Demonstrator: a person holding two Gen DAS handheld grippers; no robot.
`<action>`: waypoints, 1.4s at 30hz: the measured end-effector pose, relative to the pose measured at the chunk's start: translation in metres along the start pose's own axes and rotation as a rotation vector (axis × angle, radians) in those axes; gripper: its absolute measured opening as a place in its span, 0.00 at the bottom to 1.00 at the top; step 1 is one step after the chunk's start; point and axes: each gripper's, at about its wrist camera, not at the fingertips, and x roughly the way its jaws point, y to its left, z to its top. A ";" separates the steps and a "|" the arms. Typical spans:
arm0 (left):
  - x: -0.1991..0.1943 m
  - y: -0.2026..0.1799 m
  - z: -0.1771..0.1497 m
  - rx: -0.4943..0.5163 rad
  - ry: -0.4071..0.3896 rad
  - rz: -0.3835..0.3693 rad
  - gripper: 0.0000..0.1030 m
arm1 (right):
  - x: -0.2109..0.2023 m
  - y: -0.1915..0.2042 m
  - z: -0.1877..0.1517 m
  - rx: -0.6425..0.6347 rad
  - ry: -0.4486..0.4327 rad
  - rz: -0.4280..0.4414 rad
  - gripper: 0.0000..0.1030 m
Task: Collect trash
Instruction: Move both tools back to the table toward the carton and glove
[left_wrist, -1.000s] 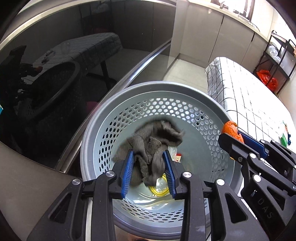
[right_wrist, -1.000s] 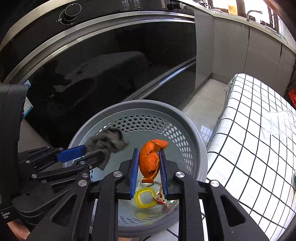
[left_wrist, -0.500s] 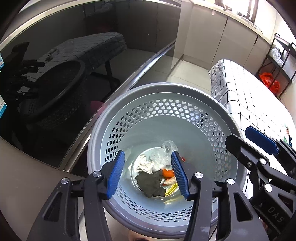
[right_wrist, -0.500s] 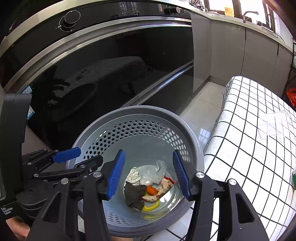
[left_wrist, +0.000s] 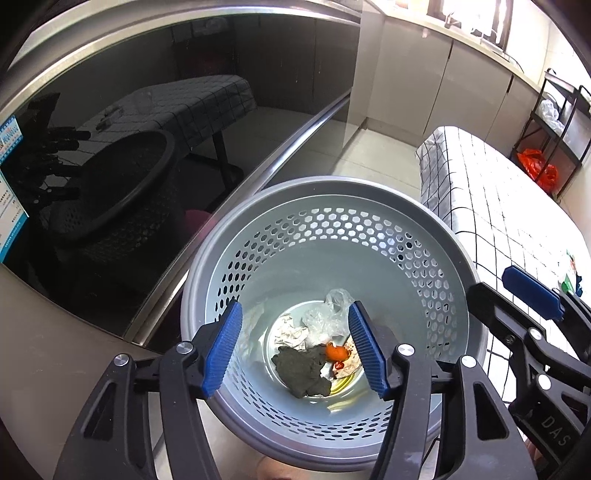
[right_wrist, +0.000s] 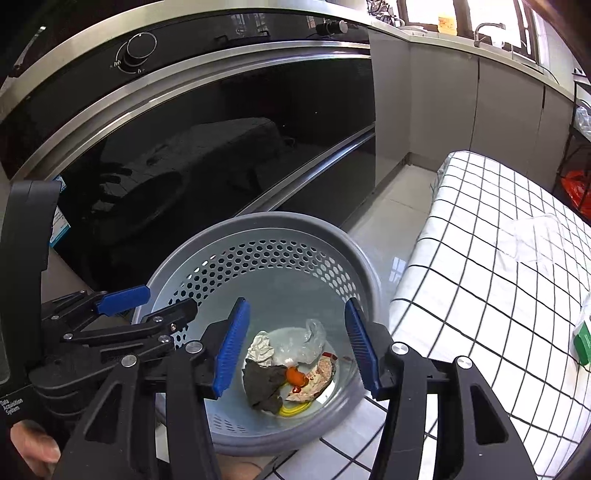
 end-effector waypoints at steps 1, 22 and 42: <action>-0.001 -0.002 0.000 0.002 -0.006 0.004 0.57 | -0.003 -0.003 -0.002 0.005 -0.001 -0.004 0.50; -0.046 -0.127 -0.015 0.186 -0.157 -0.166 0.89 | -0.126 -0.175 -0.080 0.228 -0.092 -0.344 0.62; -0.010 -0.311 0.012 0.327 -0.164 -0.254 0.92 | -0.146 -0.366 -0.093 0.474 -0.084 -0.492 0.63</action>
